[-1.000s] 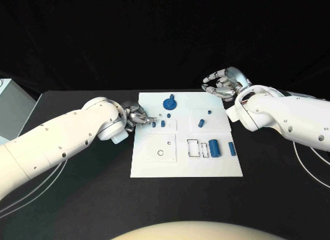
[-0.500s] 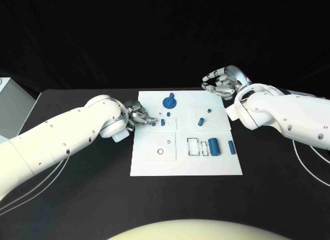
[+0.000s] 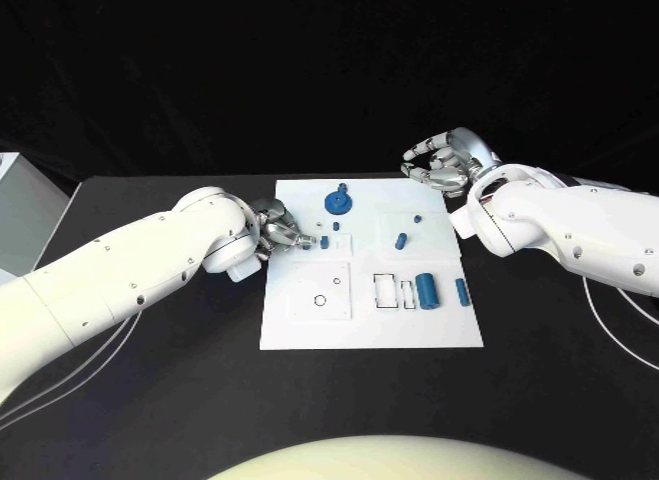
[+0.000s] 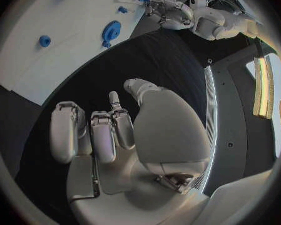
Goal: Assemble the parts on the task board
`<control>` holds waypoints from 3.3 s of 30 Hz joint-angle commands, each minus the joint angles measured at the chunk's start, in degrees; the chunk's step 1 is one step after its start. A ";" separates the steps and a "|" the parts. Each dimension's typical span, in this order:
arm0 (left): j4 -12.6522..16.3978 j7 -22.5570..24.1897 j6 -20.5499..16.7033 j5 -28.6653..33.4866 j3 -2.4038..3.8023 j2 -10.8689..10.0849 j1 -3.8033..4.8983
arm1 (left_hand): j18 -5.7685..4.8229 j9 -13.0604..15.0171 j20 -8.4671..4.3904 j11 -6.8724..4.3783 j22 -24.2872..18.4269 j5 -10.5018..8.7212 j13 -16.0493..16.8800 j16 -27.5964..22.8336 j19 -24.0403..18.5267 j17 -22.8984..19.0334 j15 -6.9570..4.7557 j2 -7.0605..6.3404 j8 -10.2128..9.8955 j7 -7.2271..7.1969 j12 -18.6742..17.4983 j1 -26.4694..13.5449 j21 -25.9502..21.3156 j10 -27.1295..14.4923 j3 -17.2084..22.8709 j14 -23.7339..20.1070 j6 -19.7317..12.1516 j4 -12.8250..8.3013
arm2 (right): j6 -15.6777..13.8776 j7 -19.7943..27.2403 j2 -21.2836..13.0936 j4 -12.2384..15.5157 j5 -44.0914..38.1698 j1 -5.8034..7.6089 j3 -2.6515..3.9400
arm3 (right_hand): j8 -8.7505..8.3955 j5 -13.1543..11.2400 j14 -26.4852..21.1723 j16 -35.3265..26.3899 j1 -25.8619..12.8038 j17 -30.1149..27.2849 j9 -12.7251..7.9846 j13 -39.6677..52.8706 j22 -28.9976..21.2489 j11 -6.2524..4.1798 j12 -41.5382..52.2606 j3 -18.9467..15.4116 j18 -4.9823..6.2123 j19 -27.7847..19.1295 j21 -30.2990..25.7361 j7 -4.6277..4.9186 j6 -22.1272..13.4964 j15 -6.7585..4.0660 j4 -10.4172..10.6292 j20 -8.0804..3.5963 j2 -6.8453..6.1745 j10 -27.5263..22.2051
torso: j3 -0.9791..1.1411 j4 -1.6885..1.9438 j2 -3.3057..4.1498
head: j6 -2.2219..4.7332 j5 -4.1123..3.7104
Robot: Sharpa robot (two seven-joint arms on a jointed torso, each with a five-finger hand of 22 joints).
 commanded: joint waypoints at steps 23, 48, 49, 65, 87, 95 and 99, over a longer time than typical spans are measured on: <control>-0.87 -0.25 1.15 -0.78 -0.22 0.60 0.05 | -1.06 0.98 -0.68 -0.75 2.16 -0.53 5.73 0.82 1.70 7.91 -0.61 0.44 1.79 -1.05 2.04 4.07 1.81 4.15 2.62 2.66 1.18 -0.16 | 0.94 -0.12 0.05 -0.01 -0.68 -0.12 0.01 | 0.26 0.45 5.02 -0.16 -0.18 10.93 -0.05 7.98 2.37 0.00 0.25 0.51 0.33 1.65 -0.23 0.01 -0.29 -0.09 0.04 -0.25 -0.62 0.20 | 0.00 -0.06 0.02 | -0.59 -0.29; -0.17 -0.15 -0.03 2.70 -0.24 0.24 0.04 | -1.02 1.81 -0.55 0.03 2.69 0.08 5.45 0.63 1.37 8.24 -0.15 1.69 -0.20 0.26 -0.58 3.31 2.69 4.04 24.10 2.77 1.09 -12.29 | 1.26 -0.22 0.02 -0.09 -0.68 -0.45 0.01 | 0.27 0.52 5.03 -0.17 -0.25 10.92 -0.04 8.06 2.41 0.00 0.34 0.62 0.31 1.67 -0.18 0.01 -0.28 -0.09 0.03 -0.25 -0.61 0.29 | 0.05 0.01 -0.07 | -0.58 -0.24; -0.12 -0.14 -0.07 2.83 -0.24 0.20 0.04 | -1.01 1.85 -0.56 0.00 2.70 0.10 5.66 0.66 1.36 8.38 -0.19 1.69 -0.23 0.22 -0.57 3.08 2.73 4.27 24.45 2.85 1.25 -12.64 | 1.29 -0.24 0.02 -0.08 -0.68 -0.46 0.02 | 0.27 0.52 5.03 -0.17 -0.25 10.92 -0.04 8.06 2.41 0.00 0.34 0.62 0.31 1.67 -0.18 0.01 -0.28 -0.09 0.03 -0.25 -0.61 0.29 | 0.05 0.01 -0.07 | -0.58 -0.24; 0.80 0.06 1.05 5.91 0.35 -1.35 0.06 | -1.00 2.14 -0.52 -0.41 2.83 0.23 7.45 0.78 1.29 9.20 -0.58 1.72 -0.33 -0.19 -0.35 1.51 3.03 6.32 26.40 3.32 2.56 -14.97 | 1.77 -0.48 -0.03 -0.09 -0.67 -0.67 0.02 | 0.28 0.63 5.04 -0.15 -0.38 10.96 -0.04 8.19 2.43 0.00 0.47 0.76 0.31 1.70 -0.17 0.01 -0.28 -0.09 0.00 -0.26 -0.66 0.44 | 0.03 0.02 -0.07 | -0.42 -0.20; -2.18 -0.04 13.32 14.51 2.29 -1.45 2.22 | -0.39 1.82 -0.52 -0.41 0.69 0.03 7.74 0.45 -0.98 7.98 -0.60 2.84 -1.43 -0.24 -0.66 0.98 1.73 5.79 27.17 2.59 2.84 -16.70 | 2.02 -0.81 0.02 -0.20 -0.59 -0.75 0.02 | 0.28 0.70 5.03 -0.16 -0.46 10.94 -0.04 8.26 2.40 0.00 0.54 0.84 0.32 1.69 -0.21 0.01 -0.29 -0.09 -0.04 -0.26 -0.72 0.51 | 0.02 -0.04 -0.04 | -0.12 -0.09; -8.42 -0.84 22.65 14.48 1.22 1.82 4.99 | -0.05 1.86 -0.48 -0.31 -0.34 0.11 7.67 0.18 -2.41 6.94 -0.53 4.47 -1.94 -0.19 -0.65 -2.27 1.23 4.62 28.68 1.89 2.99 -18.45 | 2.01 -0.83 0.28 -0.27 -0.69 -0.75 0.02 | 0.28 0.76 5.04 -0.15 -0.50 10.96 -0.04 8.27 2.46 0.00 0.57 0.92 0.30 1.72 -0.14 0.01 -0.28 -0.09 -0.09 -0.26 -0.77 0.53 | 0.06 -0.10 0.11 | 0.05 -0.11; -10.95 -1.05 24.95 13.41 0.43 3.40 6.38 | -0.09 2.05 -0.45 -0.32 -0.10 0.31 8.15 0.19 -2.38 7.09 -0.53 5.12 -1.89 -0.19 -0.52 -3.74 1.43 4.73 29.16 1.93 3.07 -19.46 | 2.00 -0.83 0.45 -0.27 -0.75 -0.75 0.02 | 0.28 0.76 5.04 -0.15 -0.50 10.96 -0.04 8.27 2.46 0.00 0.57 0.92 0.30 1.72 -0.14 0.01 -0.28 -0.09 -0.09 -0.26 -0.77 0.53 | 0.10 -0.13 0.14 | 0.04 -0.12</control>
